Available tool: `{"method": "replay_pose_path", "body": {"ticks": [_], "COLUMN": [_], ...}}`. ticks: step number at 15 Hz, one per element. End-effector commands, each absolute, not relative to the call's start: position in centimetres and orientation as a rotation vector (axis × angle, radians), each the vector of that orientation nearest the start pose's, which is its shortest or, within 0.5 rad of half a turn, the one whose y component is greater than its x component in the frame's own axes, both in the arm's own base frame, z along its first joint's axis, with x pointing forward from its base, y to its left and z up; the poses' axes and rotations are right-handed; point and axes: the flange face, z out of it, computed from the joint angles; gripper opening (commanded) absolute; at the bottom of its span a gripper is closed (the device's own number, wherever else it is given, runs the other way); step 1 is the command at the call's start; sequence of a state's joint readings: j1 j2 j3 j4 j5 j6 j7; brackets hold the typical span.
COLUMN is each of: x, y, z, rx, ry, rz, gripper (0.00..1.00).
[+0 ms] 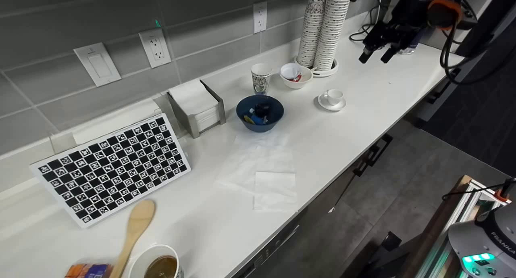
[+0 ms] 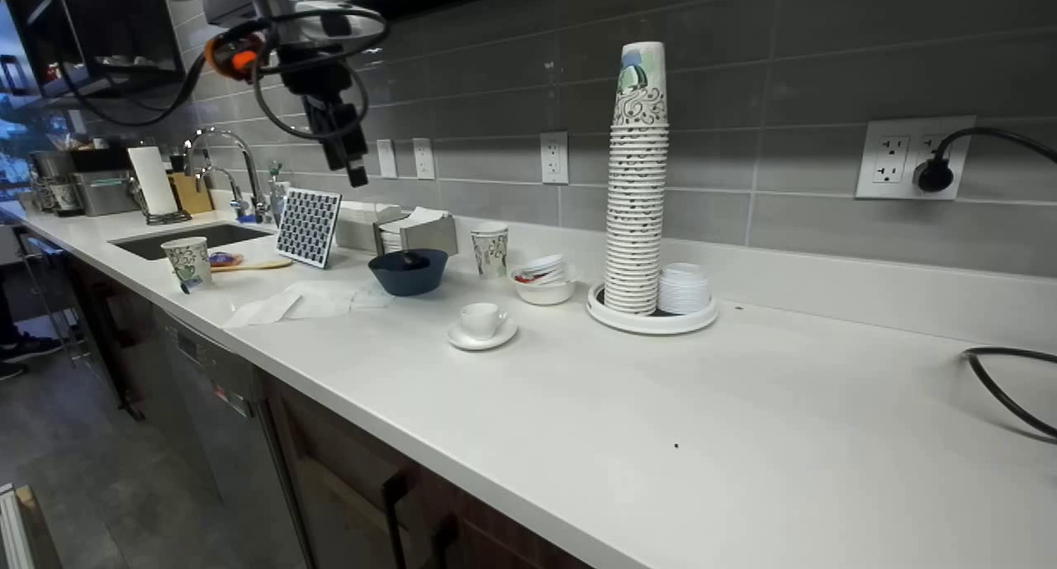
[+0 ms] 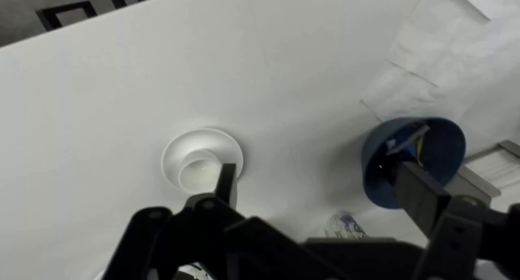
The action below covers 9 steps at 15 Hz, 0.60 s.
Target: Shift the white spoon to the cup
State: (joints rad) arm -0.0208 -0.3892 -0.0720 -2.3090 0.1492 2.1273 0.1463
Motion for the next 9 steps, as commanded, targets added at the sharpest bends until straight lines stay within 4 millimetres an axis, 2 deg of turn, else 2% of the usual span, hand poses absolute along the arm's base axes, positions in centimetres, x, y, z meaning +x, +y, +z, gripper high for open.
{"method": "replay_pose_path", "body": {"ticks": [1,3,4,6,9], "x": [49.8,51.0,48.7,50.0,50.8], "y": [-10.3,-12.7,-11.7,-13.1,-12.8], "z": [51.9,51.1,51.4,50.5,50.3], "rx": [-2.731,-2.673,-2.717,-2.702,-2.702], "ry": [0.498,0.629,0.568,0.615,0.617], "rz": [-0.282,-0.234,-0.284,-0.257,-0.243], "gripper": [1.0,1.0,1.0,1.0,1.0]}}
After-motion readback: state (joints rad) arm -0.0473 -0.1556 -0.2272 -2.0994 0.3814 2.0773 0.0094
